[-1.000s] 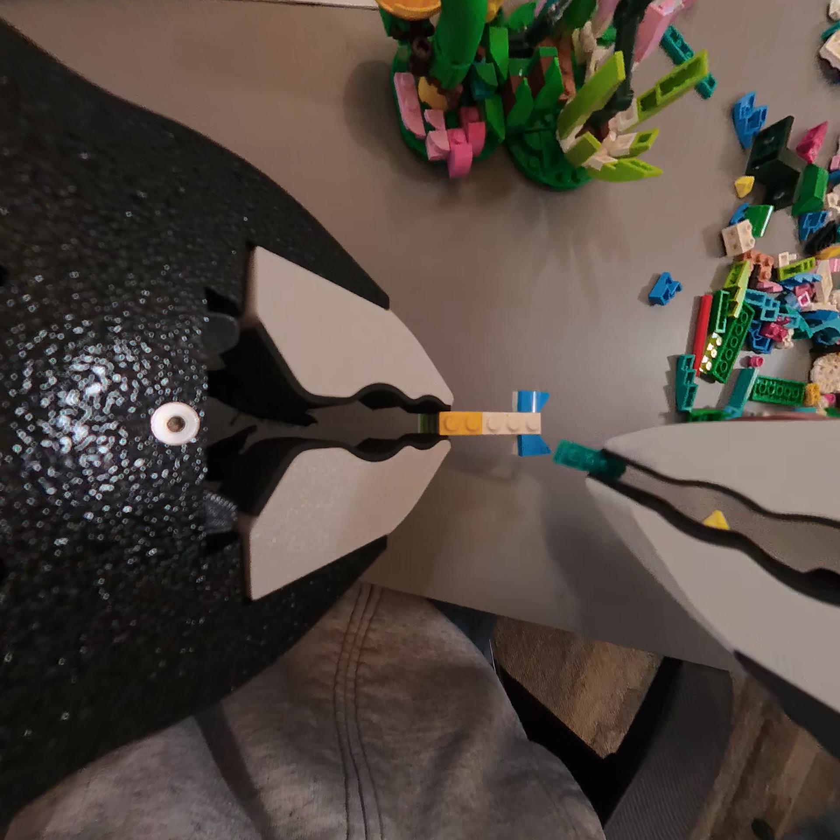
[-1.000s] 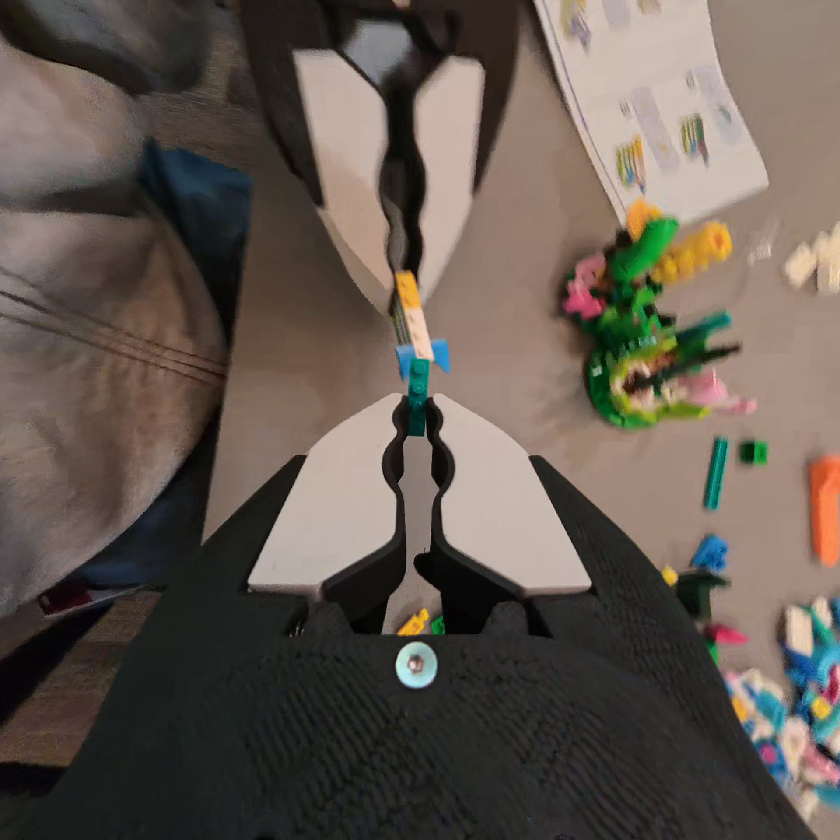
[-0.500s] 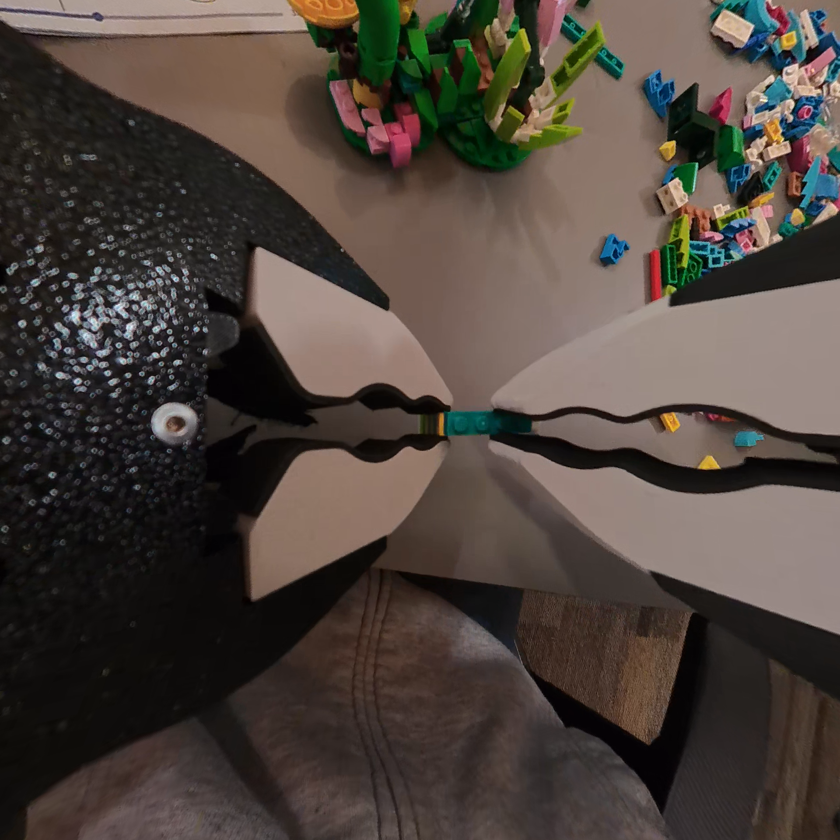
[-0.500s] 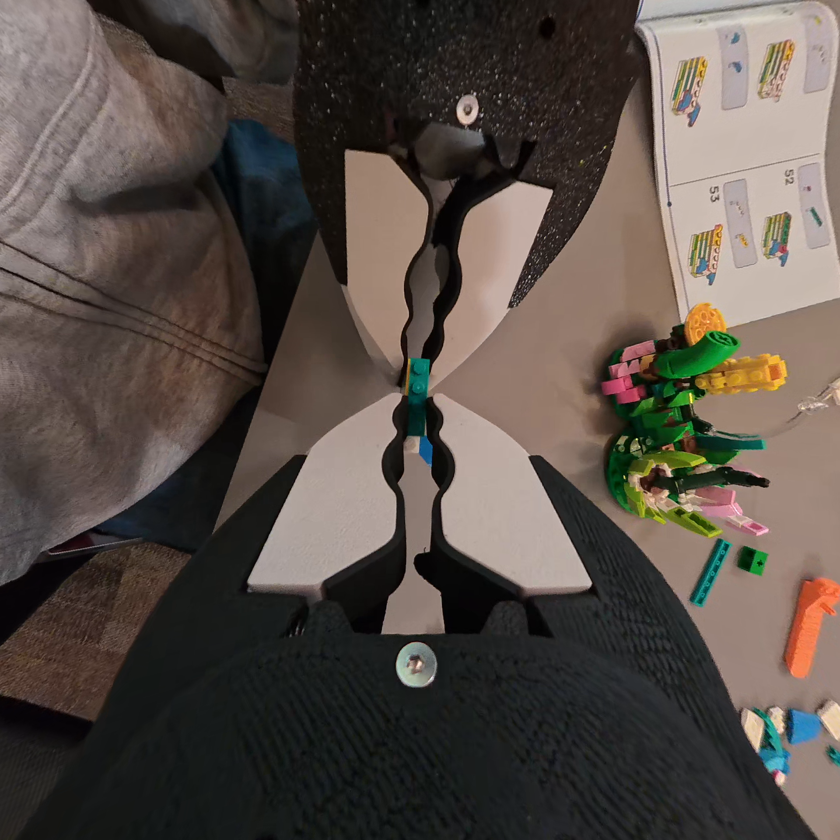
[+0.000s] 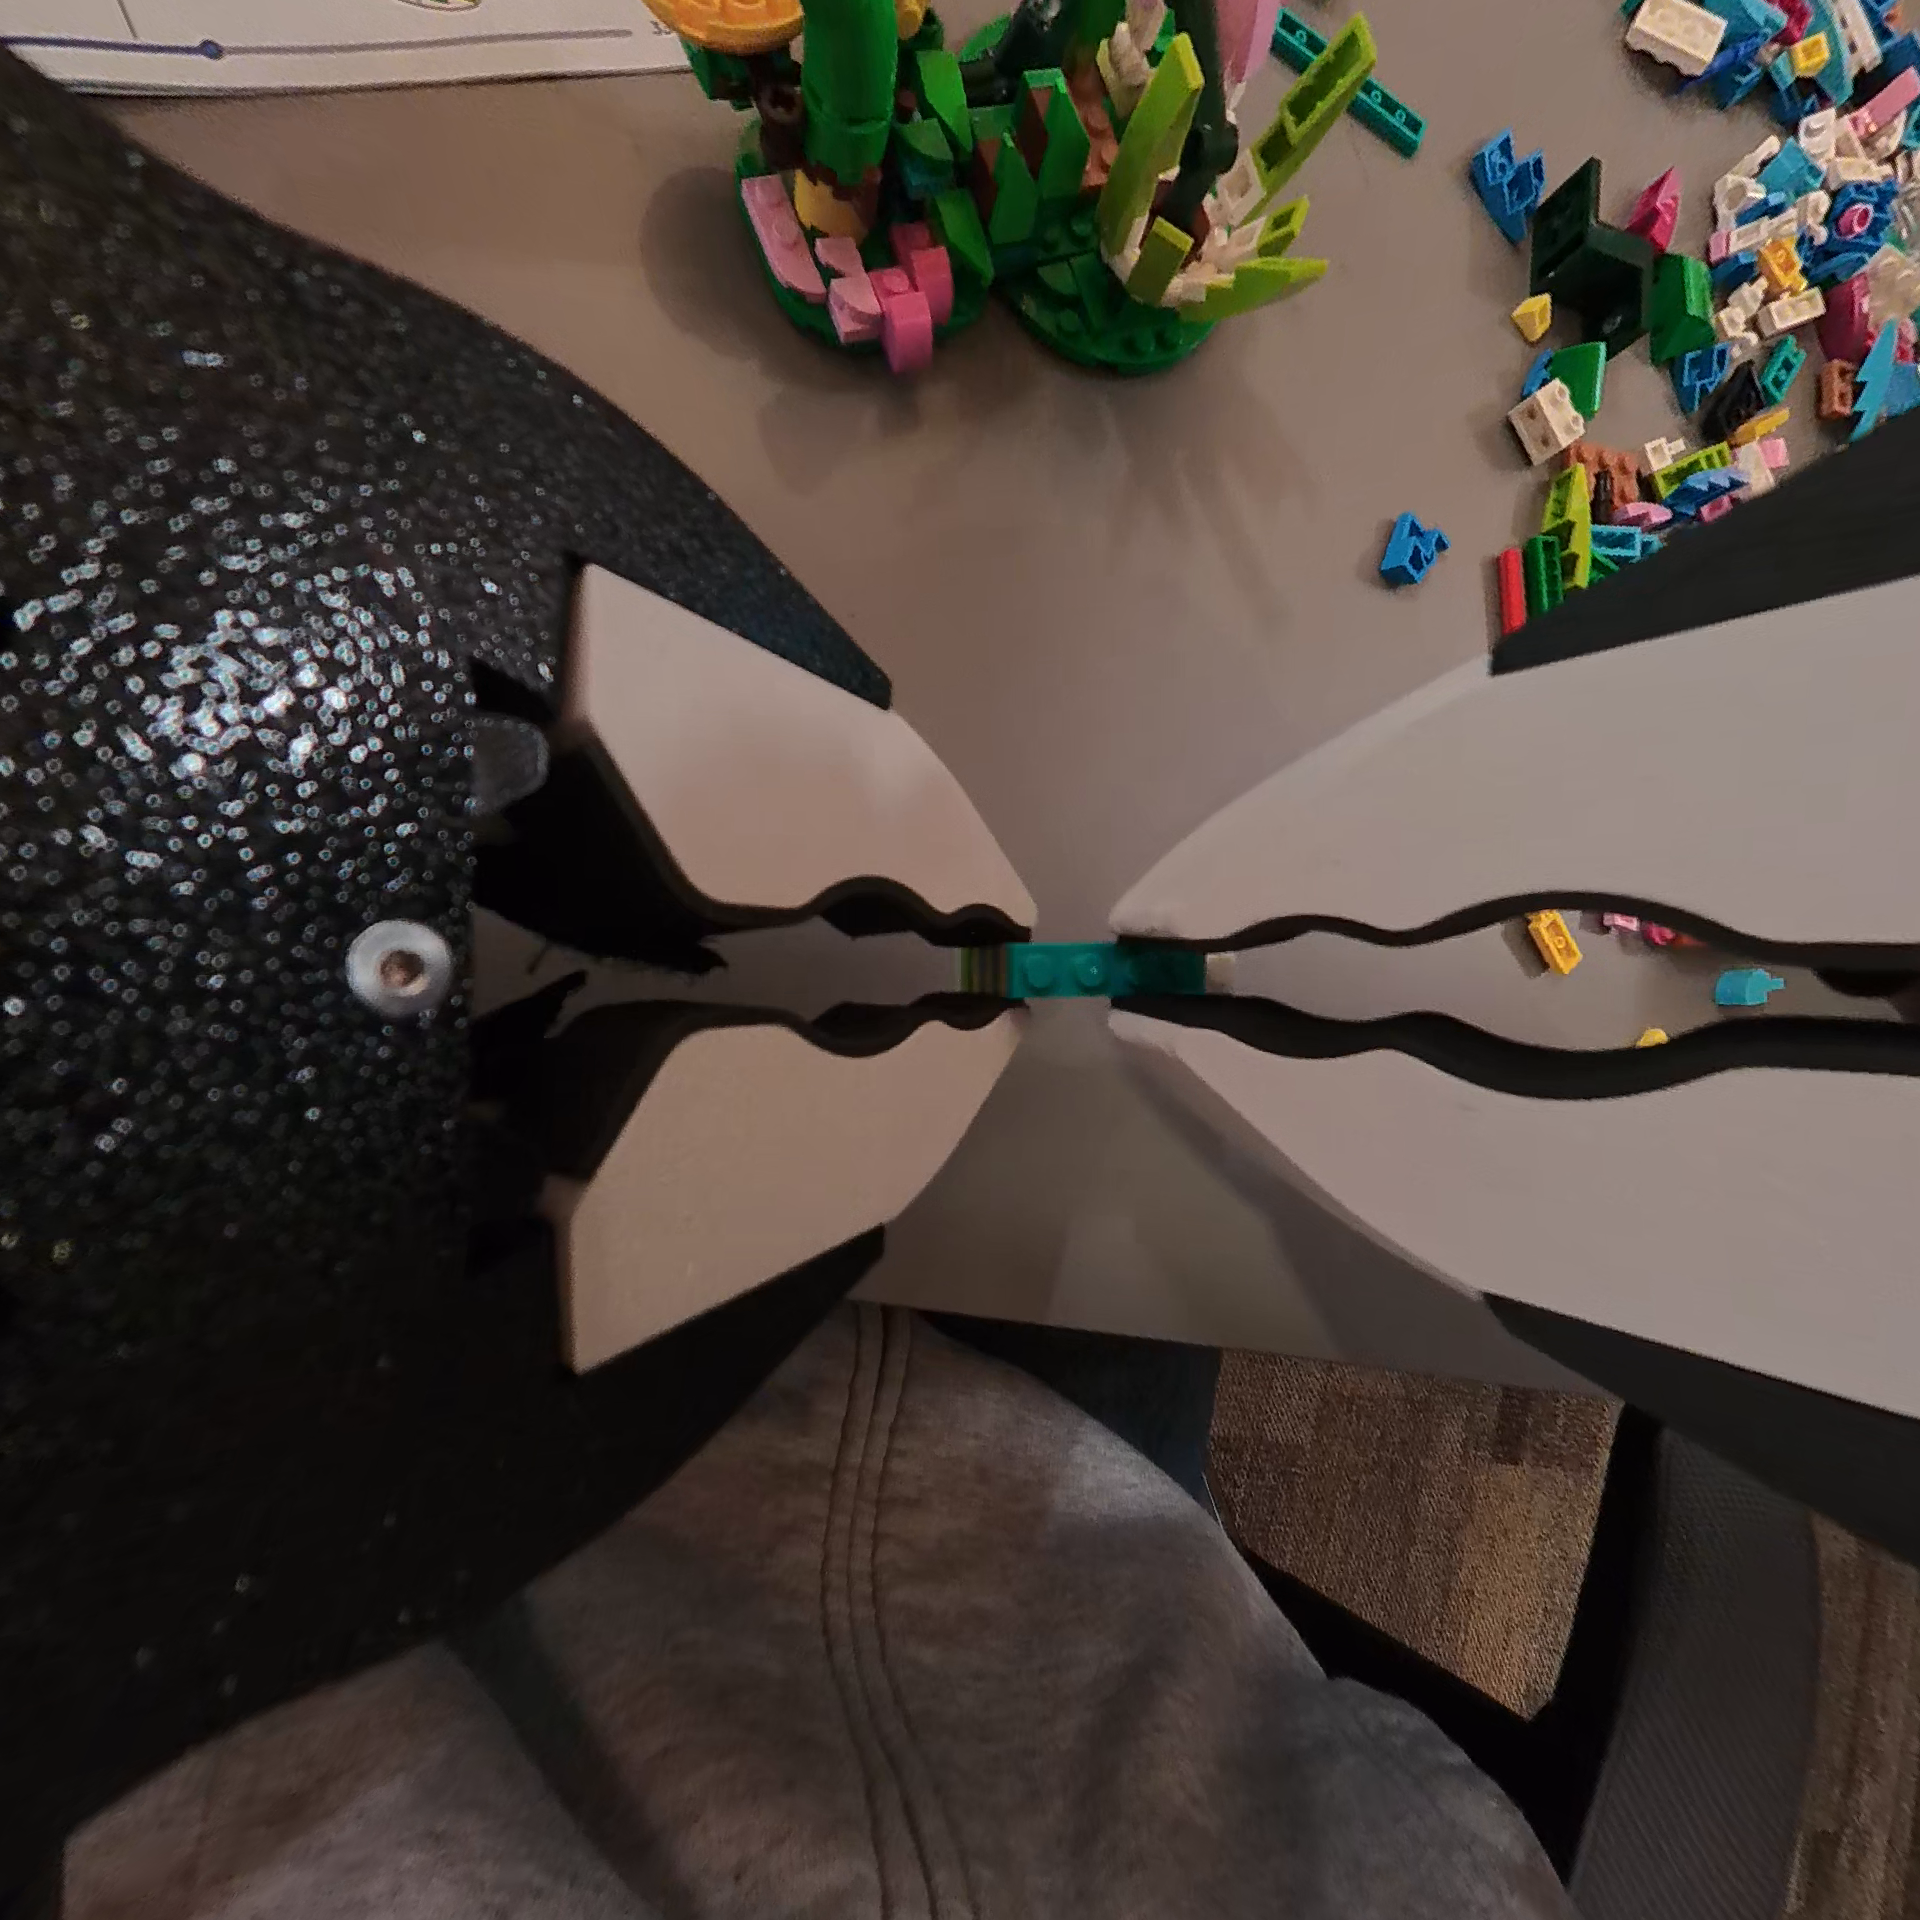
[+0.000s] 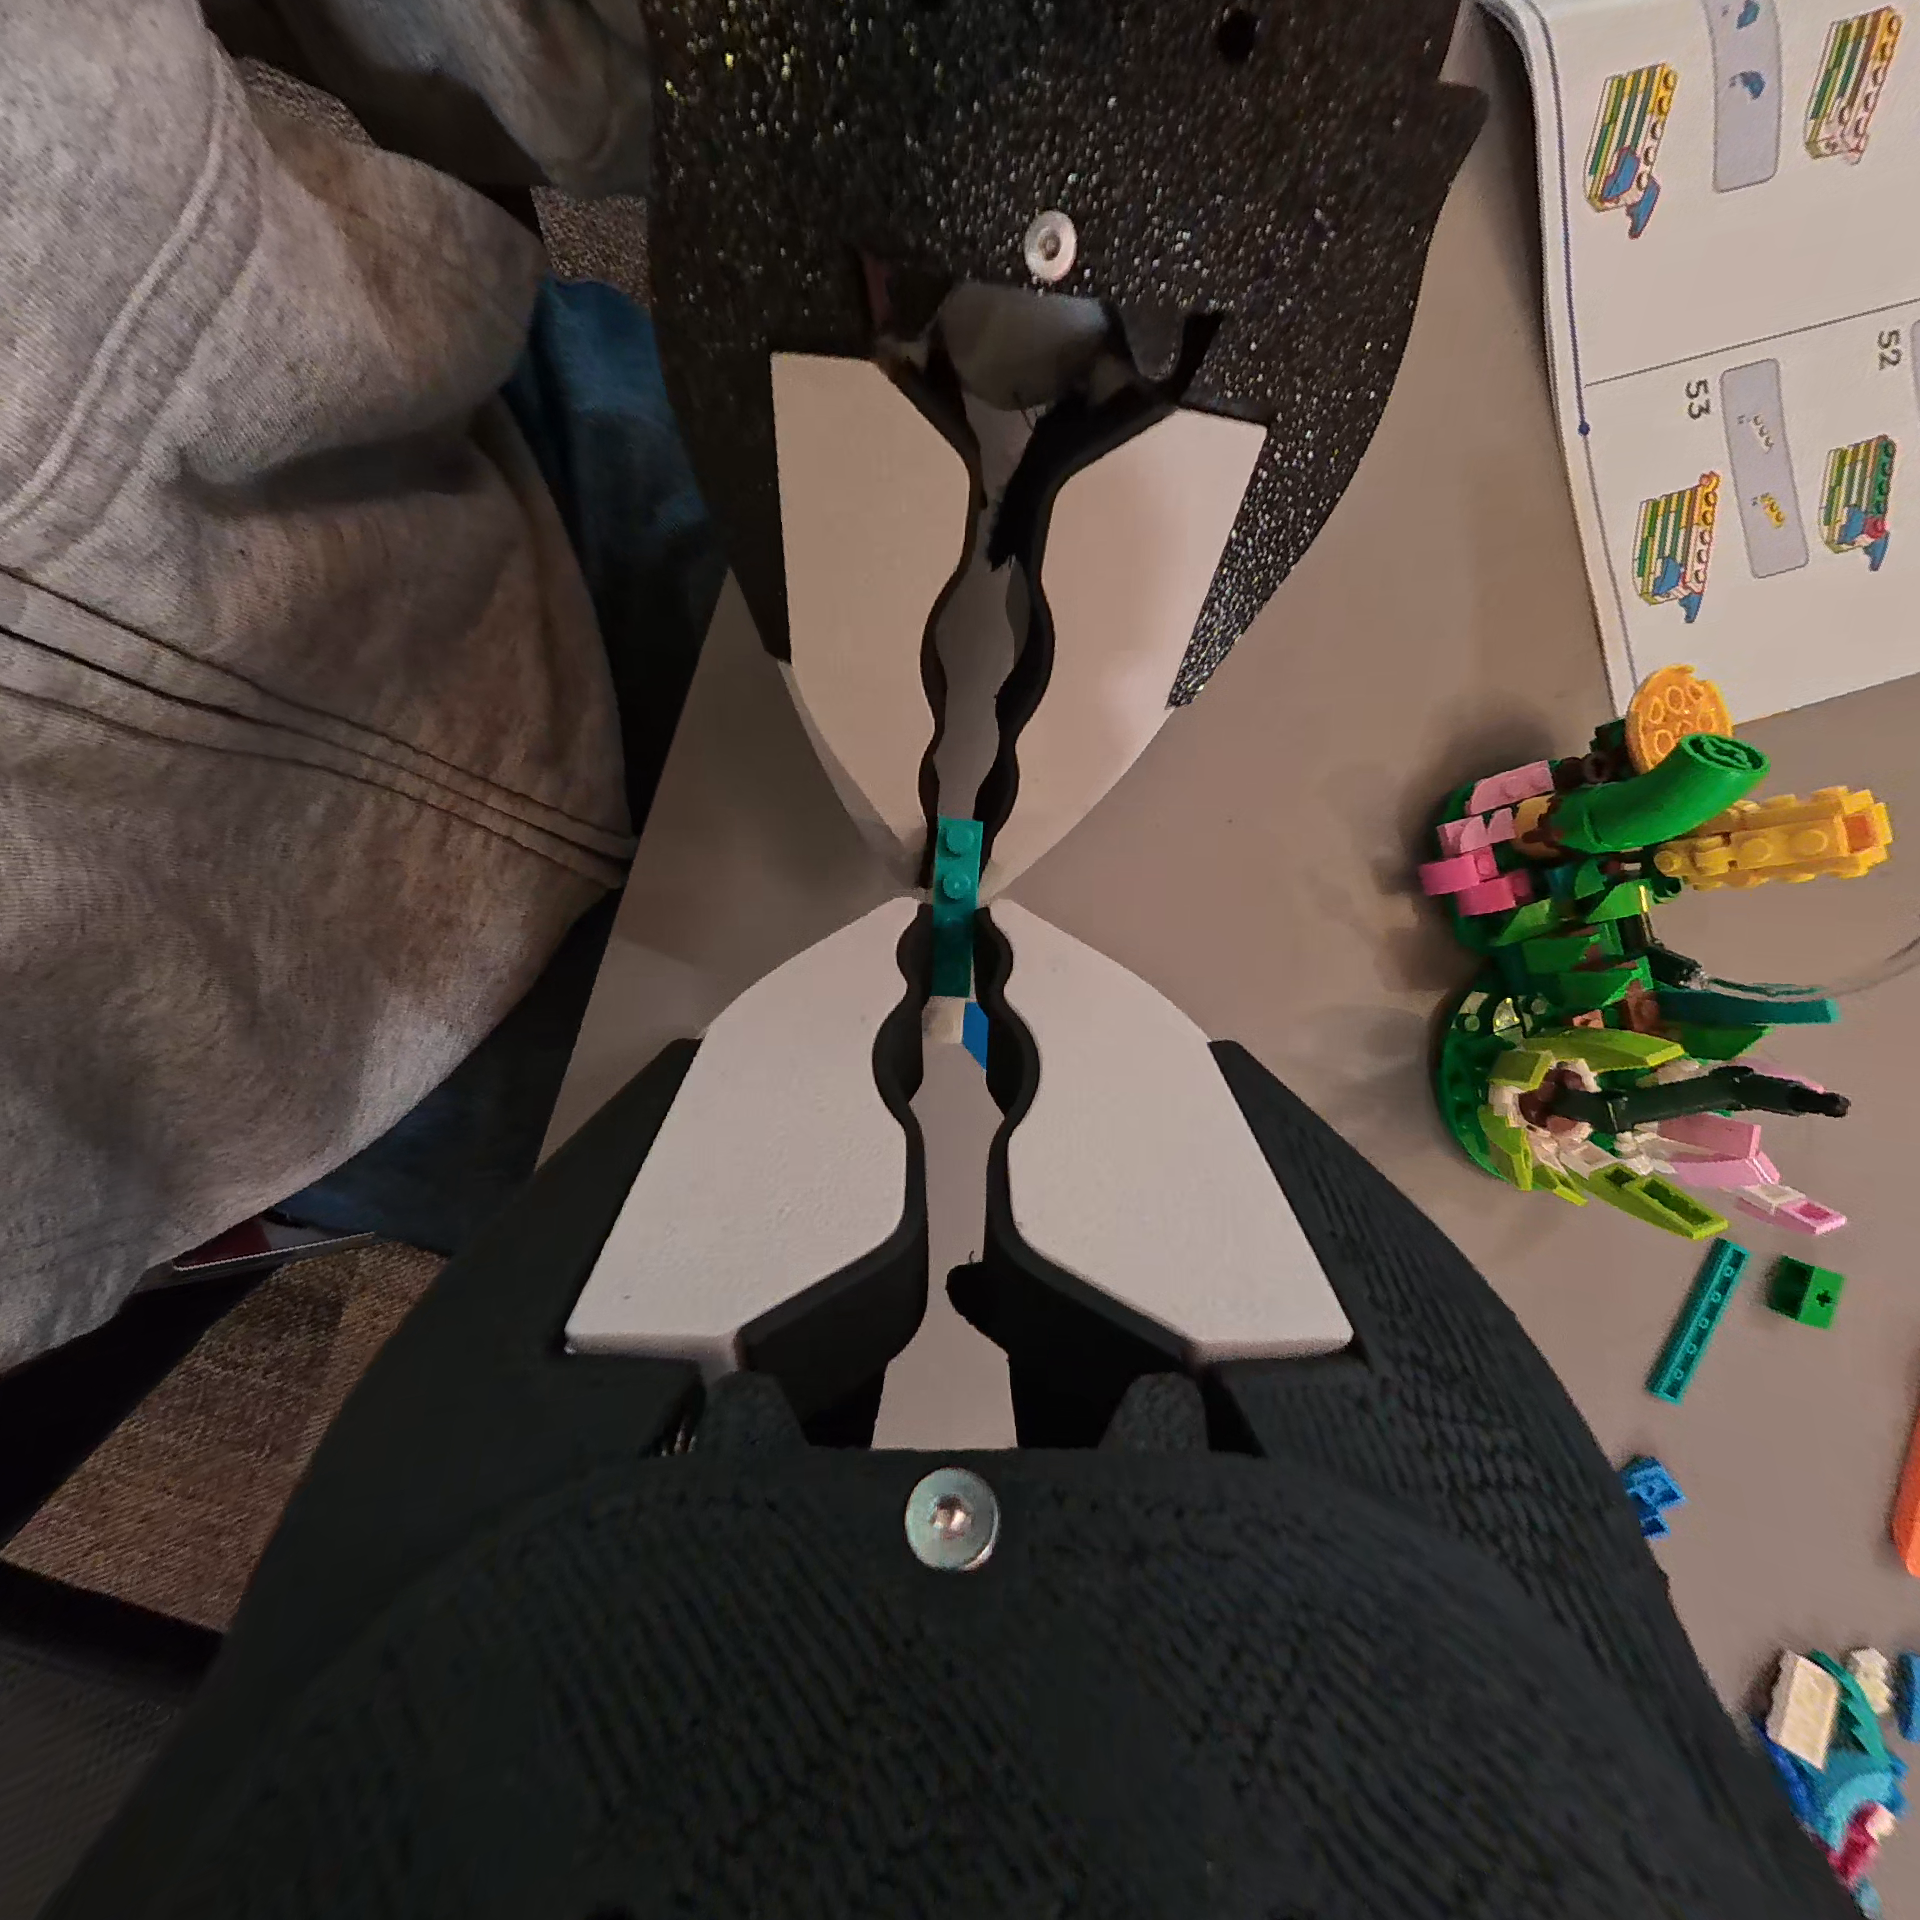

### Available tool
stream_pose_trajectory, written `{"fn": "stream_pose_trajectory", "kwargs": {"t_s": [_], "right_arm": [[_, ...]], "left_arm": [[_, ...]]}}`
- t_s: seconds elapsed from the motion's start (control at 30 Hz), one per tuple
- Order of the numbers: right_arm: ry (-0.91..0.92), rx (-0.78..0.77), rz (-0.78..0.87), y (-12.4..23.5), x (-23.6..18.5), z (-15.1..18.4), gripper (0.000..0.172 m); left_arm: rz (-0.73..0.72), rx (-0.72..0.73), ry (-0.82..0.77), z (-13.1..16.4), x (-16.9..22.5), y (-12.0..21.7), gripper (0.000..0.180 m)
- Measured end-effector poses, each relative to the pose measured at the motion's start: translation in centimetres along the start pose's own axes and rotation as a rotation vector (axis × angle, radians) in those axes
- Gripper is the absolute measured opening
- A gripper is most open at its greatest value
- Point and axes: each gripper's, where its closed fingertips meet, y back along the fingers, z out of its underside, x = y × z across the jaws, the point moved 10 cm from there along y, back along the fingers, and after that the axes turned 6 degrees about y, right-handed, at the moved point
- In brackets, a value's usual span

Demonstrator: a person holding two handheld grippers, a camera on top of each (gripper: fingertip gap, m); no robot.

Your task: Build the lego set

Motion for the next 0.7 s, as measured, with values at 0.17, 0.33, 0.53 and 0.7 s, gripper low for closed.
{"fn": "stream_pose_trajectory", "kwargs": {"t_s": [0.17, 0.33, 0.53, 0.7], "right_arm": [[-0.021, -0.005, -0.006, 0.0, 0.04, 0.1, 0.006], [-0.051, -0.012, -0.006, -0.06, 0.1, 0.1, 0.006], [-0.05, -0.012, -0.004, -0.08, 0.11, 0.07, 0.006], [-0.056, -0.004, -0.002, -0.04, 0.15, 0.04, 0.006]], "left_arm": [[0.0, -0.001, -0.001, 0.0, 0.01, -0.06, 0.008], [-0.01, -0.004, -0.001, 0.01, -0.01, -0.11, 0.008], [-0.001, 0.0, 0.007, 0.04, -0.05, -0.12, 0.008], [0.005, 0.011, 0.013, 0.05, -0.1, -0.1, 0.008]]}}
